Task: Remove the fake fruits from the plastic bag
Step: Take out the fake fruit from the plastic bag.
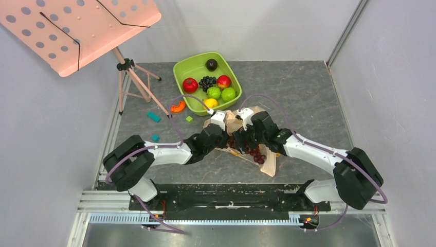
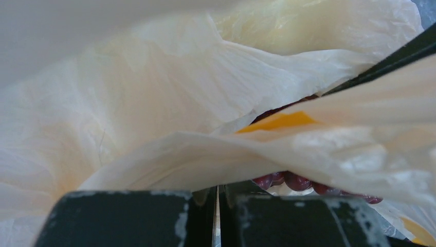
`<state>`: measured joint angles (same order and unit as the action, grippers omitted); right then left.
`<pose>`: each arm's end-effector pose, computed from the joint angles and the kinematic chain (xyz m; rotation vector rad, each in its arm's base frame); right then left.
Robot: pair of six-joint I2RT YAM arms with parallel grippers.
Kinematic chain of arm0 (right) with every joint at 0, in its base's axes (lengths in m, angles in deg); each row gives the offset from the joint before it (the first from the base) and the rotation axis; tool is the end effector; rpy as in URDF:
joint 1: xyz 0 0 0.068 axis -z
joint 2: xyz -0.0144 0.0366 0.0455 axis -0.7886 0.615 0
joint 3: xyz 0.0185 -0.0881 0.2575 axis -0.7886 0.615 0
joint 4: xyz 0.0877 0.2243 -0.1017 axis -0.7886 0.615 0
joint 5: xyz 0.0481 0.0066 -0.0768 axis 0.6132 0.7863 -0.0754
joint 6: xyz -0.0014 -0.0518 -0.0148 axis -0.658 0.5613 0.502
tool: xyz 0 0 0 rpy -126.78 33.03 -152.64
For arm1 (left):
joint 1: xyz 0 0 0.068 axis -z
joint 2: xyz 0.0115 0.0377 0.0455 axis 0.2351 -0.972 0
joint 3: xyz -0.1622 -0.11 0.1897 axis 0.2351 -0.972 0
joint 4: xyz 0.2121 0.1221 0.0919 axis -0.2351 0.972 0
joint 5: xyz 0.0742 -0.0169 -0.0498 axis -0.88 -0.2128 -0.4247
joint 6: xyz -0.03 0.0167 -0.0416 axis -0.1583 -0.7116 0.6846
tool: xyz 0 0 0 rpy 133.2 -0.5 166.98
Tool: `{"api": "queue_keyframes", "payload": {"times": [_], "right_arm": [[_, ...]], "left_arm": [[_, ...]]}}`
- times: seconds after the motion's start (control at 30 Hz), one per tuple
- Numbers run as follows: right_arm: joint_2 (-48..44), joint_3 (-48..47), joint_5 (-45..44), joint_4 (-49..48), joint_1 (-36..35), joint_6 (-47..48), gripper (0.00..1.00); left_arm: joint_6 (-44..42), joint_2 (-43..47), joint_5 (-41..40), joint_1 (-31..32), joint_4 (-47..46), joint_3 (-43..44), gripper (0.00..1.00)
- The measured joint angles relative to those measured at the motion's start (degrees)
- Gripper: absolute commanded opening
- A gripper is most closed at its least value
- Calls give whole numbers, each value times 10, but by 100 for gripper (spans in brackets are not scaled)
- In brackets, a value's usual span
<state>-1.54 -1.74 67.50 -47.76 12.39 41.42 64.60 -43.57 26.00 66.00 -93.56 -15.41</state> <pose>0.2054 0.1765 0.2061 -0.8200 2.2317 0.5200 0.1972 -0.2410 0.1688 0.2887 2.1136 -0.5787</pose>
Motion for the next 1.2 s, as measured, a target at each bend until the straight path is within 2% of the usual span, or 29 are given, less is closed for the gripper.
{"api": "queue_keyframes", "payload": {"times": [0.23,0.5,0.6,0.8,0.9,1.03,1.2], "right_arm": [[50,-8,-26,-19,0,19,97],[97,-9,-33,-31,0,37,95],[109,-9,-33,-35,-3,42,87],[114,-9,-25,-45,-6,52,56],[114,-9,-20,-49,-7,56,45],[104,-1,-17,-57,-7,60,38],[68,29,9,-66,-7,64,37]], "left_arm": [[0,0,4,0,-2,-16,2],[6,0,5,0,-5,-41,2],[18,0,6,0,-7,-44,2],[23,0,10,0,-14,-47,2],[26,0,11,0,-15,-48,2],[27,0,11,0,-16,-48,2],[29,6,10,0,-13,-52,2]]}}
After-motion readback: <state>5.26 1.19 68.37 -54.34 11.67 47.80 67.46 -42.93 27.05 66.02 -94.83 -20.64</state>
